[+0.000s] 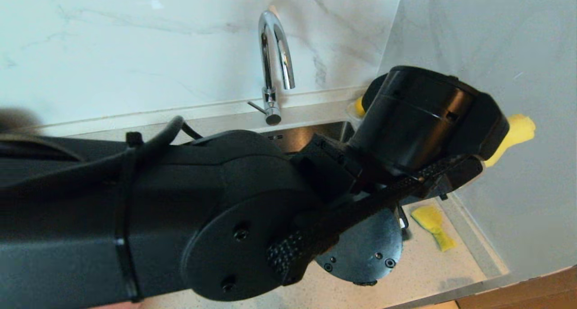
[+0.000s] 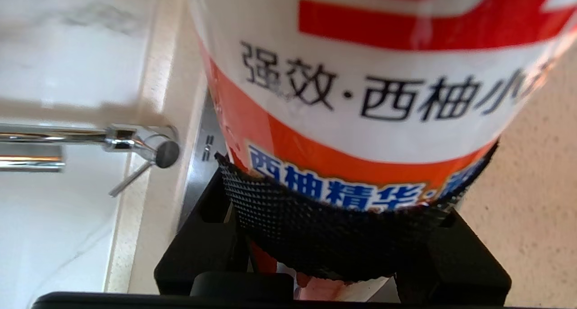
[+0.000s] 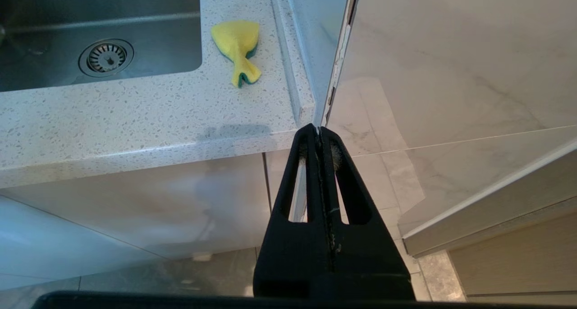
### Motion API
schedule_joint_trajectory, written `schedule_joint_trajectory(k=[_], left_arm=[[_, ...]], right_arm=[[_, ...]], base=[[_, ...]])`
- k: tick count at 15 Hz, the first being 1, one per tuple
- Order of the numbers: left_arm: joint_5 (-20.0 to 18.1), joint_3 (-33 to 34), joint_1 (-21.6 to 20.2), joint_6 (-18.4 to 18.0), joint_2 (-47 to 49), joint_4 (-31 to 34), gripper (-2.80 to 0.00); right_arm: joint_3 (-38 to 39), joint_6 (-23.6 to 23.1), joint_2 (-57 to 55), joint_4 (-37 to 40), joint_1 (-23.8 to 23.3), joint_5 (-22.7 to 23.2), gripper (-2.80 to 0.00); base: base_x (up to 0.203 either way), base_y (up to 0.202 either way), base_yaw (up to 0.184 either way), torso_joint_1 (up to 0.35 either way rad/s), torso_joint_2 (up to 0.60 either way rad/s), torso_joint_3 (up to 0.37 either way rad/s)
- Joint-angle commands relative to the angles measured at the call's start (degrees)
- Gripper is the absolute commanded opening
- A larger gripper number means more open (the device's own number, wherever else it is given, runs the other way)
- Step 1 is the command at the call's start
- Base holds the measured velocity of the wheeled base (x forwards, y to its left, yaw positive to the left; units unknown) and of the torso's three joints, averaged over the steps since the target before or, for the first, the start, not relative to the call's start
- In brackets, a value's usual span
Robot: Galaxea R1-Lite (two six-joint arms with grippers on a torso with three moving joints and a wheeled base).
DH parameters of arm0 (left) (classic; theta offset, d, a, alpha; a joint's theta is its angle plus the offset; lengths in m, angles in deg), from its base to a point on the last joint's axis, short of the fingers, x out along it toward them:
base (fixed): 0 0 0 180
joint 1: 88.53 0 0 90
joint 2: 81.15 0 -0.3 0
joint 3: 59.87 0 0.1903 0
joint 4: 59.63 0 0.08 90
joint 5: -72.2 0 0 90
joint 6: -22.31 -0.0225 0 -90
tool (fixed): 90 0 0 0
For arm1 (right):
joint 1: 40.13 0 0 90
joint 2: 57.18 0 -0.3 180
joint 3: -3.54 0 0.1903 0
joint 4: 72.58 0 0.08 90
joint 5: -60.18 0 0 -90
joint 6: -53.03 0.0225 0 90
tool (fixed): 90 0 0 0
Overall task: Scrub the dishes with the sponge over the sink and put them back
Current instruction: Squeeze it onto the sponge
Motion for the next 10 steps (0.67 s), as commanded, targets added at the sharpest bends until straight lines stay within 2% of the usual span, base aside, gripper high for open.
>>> schedule_joint_trajectory(k=[1, 4, 7, 10], left_arm=[[0.5, 1.3, 0.0, -0.2, 1.8, 0.0, -2.8], [1.9, 1.6, 0.0, -0.7, 4.4, 0.1, -2.8], [7.2, 1.3, 0.0, -0.9, 7.4, 0.4, -2.8], [8.3, -0.9, 0.0, -1.0, 11.0, 0.1, -2.8]], right_arm=[[0.0, 0.0, 0.0, 0.0, 0.0, 0.0, -2.8], [0.0, 0.0, 0.0, 0.0, 0.0, 0.0, -2.8], [0.0, 0.0, 0.0, 0.0, 0.0, 0.0, -2.8], [0.0, 0.0, 0.0, 0.0, 0.0, 0.0, -2.8]], base=[[0.0, 0.0, 0.0, 0.0, 0.0, 0.0], [0.0, 0.0, 0.0, 0.0, 0.0, 0.0], [0.0, 0.0, 0.0, 0.0, 0.0, 0.0], [0.0, 0.0, 0.0, 0.0, 0.0, 0.0]])
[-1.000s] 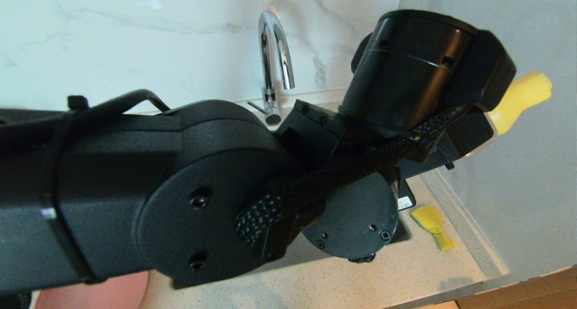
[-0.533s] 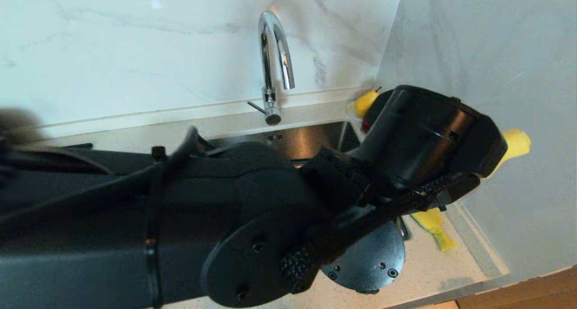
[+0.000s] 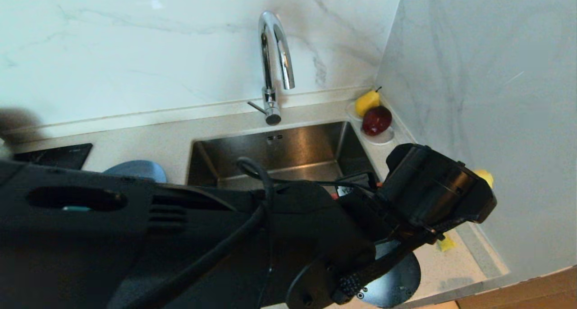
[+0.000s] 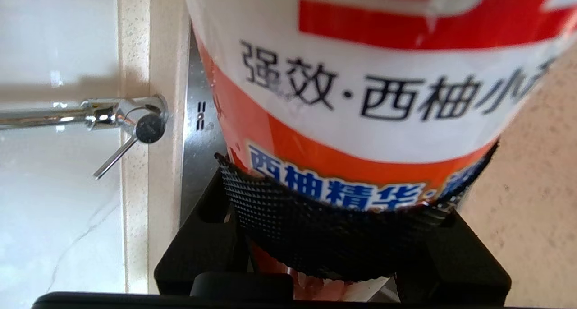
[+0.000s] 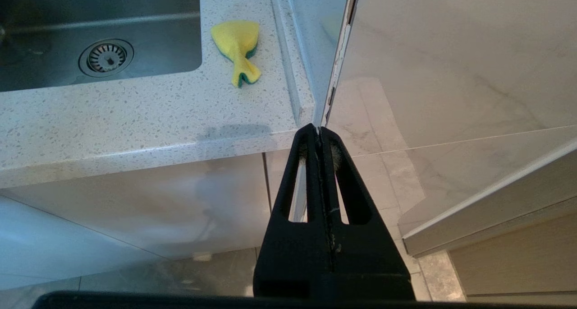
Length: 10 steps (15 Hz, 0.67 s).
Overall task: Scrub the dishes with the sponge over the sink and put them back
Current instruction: Squeeze it onto the sponge
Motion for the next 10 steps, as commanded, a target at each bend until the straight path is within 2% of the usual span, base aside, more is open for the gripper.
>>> schedule_joint_trajectory(k=[1, 7, 10], left_arm=[[0.8, -1.1, 0.0, -0.1, 3.6, 0.0, -2.8], [5.2, -1.3, 0.0, -0.1, 8.4, -0.1, -2.8], [10.1, -3.7, 0.0, 0.0, 11.7, -0.6, -2.8]], right_arm=[[0.0, 0.0, 0.0, 0.0, 0.0, 0.0, -2.8], [0.0, 0.0, 0.0, 0.0, 0.0, 0.0, -2.8], [0.0, 0.0, 0.0, 0.0, 0.0, 0.0, -2.8]], base=[[0.0, 0.0, 0.0, 0.0, 0.0, 0.0], [0.0, 0.0, 0.0, 0.0, 0.0, 0.0], [0.0, 0.0, 0.0, 0.0, 0.0, 0.0]])
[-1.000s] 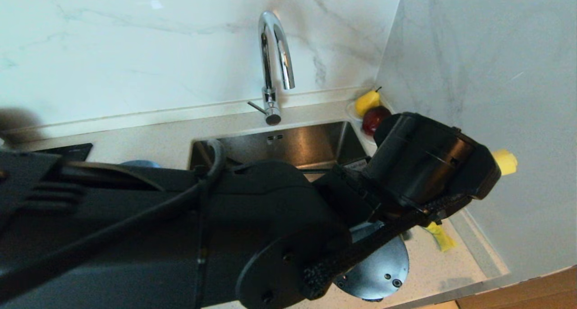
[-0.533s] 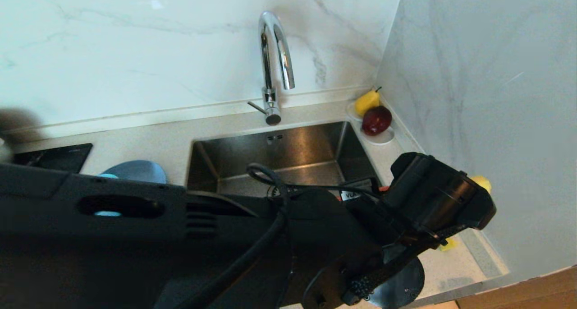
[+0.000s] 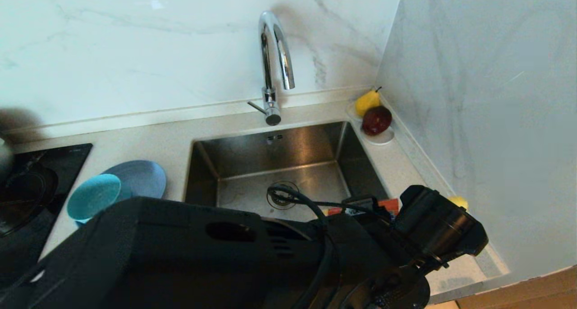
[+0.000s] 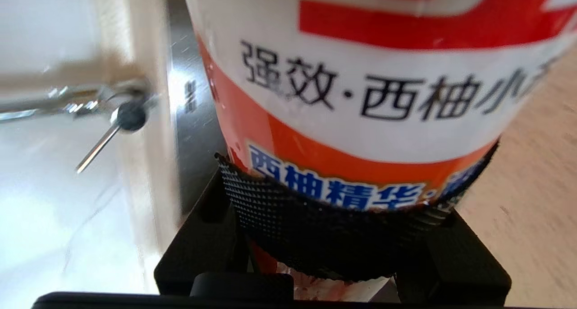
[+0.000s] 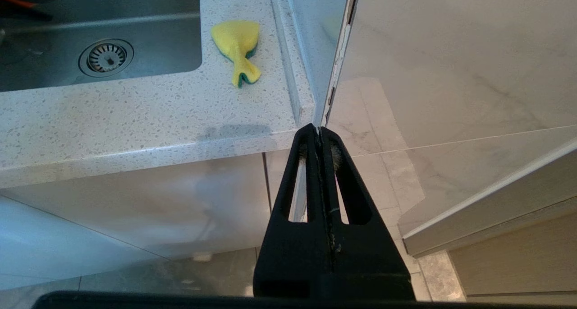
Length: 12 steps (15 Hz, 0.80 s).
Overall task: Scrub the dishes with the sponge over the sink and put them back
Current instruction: Squeeze it onto the sponge
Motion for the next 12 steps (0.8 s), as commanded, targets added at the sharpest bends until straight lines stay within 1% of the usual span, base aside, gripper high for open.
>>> schedule_joint_trajectory(k=[1, 6, 8, 10, 12], left_arm=[[2.4, -1.2, 0.0, -0.1, 3.1, 0.0, -2.8], [2.5, -5.2, 0.0, -0.6, 6.0, 0.8, -2.8], [2.6, -5.5, 0.0, -2.2, 7.0, 0.8, -2.8], [3.4, -6.2, 0.1, -2.7, 7.9, 1.0, -2.8], [4.1, -7.0, 0.1, -4.1, 8.1, 2.2, -2.8]], right_arm=[[0.0, 0.0, 0.0, 0.0, 0.0, 0.0, -2.8], [0.0, 0.0, 0.0, 0.0, 0.0, 0.0, -2.8], [0.0, 0.0, 0.0, 0.0, 0.0, 0.0, -2.8], [0.0, 0.0, 0.0, 0.0, 0.0, 0.0, -2.8], [0.0, 0.0, 0.0, 0.0, 0.0, 0.0, -2.8]], base=[[0.0, 0.0, 0.0, 0.0, 0.0, 0.0], [0.0, 0.0, 0.0, 0.0, 0.0, 0.0], [0.0, 0.0, 0.0, 0.0, 0.0, 0.0], [0.0, 0.0, 0.0, 0.0, 0.0, 0.0], [0.0, 0.0, 0.0, 0.0, 0.0, 0.0]])
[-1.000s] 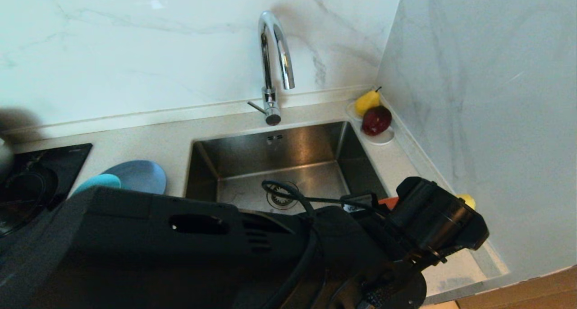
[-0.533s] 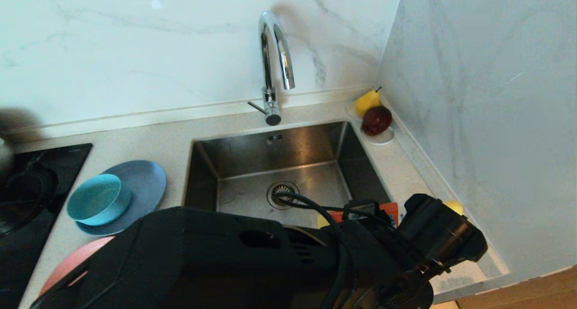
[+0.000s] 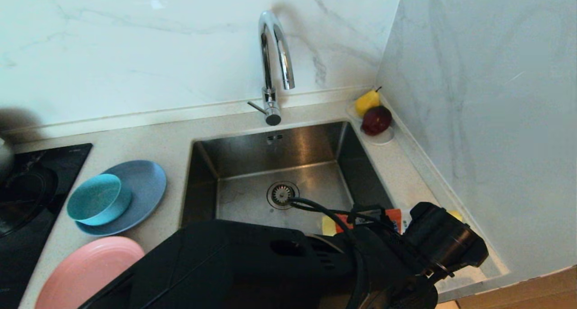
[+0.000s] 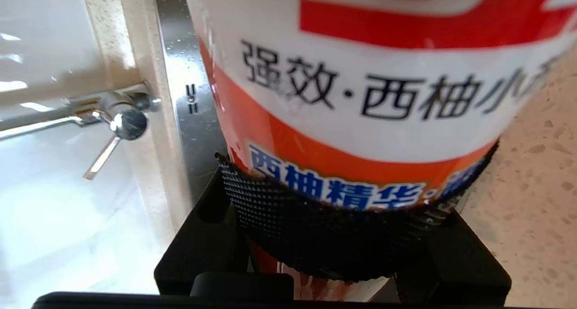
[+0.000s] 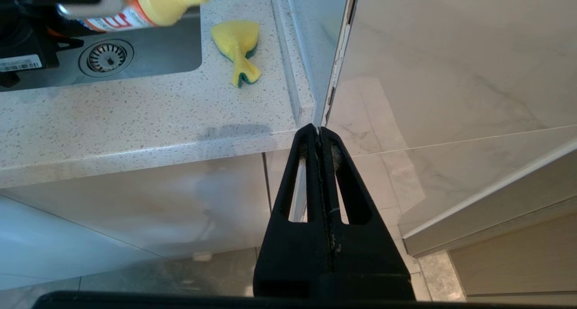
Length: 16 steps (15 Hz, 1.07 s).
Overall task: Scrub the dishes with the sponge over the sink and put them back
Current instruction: Squeeze it onto the sponge
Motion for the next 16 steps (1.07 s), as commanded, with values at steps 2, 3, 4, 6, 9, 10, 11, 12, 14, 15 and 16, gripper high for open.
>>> schedule_joint_trajectory(k=[2, 3, 4, 6, 9, 10, 11, 12, 14, 15, 16], left_arm=[[1.5, -0.4, 0.0, -0.5, 1.2, 1.0, -2.8], [2.4, -0.3, 0.0, -0.6, 1.4, 1.1, -2.8], [2.9, -0.6, 0.0, -0.6, 1.9, 1.0, -2.8], [3.5, -1.3, 0.0, -0.5, 3.1, 1.0, -2.8], [3.7, -2.1, 0.0, -0.5, 4.3, 0.9, -2.8], [3.7, -3.3, 0.0, -0.5, 4.9, 1.0, -2.8], [3.8, -4.0, 0.1, -0.5, 5.7, 0.9, -2.8], [4.0, -3.9, 0.1, -0.5, 5.9, 1.0, -2.8], [5.1, -4.0, 0.1, -0.5, 6.4, 1.0, -2.8], [5.4, -4.0, 0.1, -0.5, 6.5, 1.1, -2.8], [5.6, -4.0, 0.1, -0.6, 6.6, 1.1, -2.8]], right_arm=[[0.0, 0.0, 0.0, 0.0, 0.0, 0.0, -2.8], [0.0, 0.0, 0.0, 0.0, 0.0, 0.0, -2.8], [0.0, 0.0, 0.0, 0.0, 0.0, 0.0, -2.8], [0.0, 0.0, 0.0, 0.0, 0.0, 0.0, -2.8], [0.0, 0.0, 0.0, 0.0, 0.0, 0.0, -2.8], [0.0, 0.0, 0.0, 0.0, 0.0, 0.0, -2.8], [0.0, 0.0, 0.0, 0.0, 0.0, 0.0, -2.8], [0.0, 0.0, 0.0, 0.0, 0.0, 0.0, -2.8], [0.0, 0.0, 0.0, 0.0, 0.0, 0.0, -2.8], [0.0, 0.0, 0.0, 0.0, 0.0, 0.0, -2.8], [0.0, 0.0, 0.0, 0.0, 0.0, 0.0, -2.8]], base=[[0.0, 0.0, 0.0, 0.0, 0.0, 0.0], [0.0, 0.0, 0.0, 0.0, 0.0, 0.0], [0.0, 0.0, 0.0, 0.0, 0.0, 0.0], [0.0, 0.0, 0.0, 0.0, 0.0, 0.0], [0.0, 0.0, 0.0, 0.0, 0.0, 0.0], [0.0, 0.0, 0.0, 0.0, 0.0, 0.0], [0.0, 0.0, 0.0, 0.0, 0.0, 0.0], [0.0, 0.0, 0.0, 0.0, 0.0, 0.0], [0.0, 0.0, 0.0, 0.0, 0.0, 0.0], [0.0, 0.0, 0.0, 0.0, 0.0, 0.0], [0.0, 0.0, 0.0, 0.0, 0.0, 0.0]])
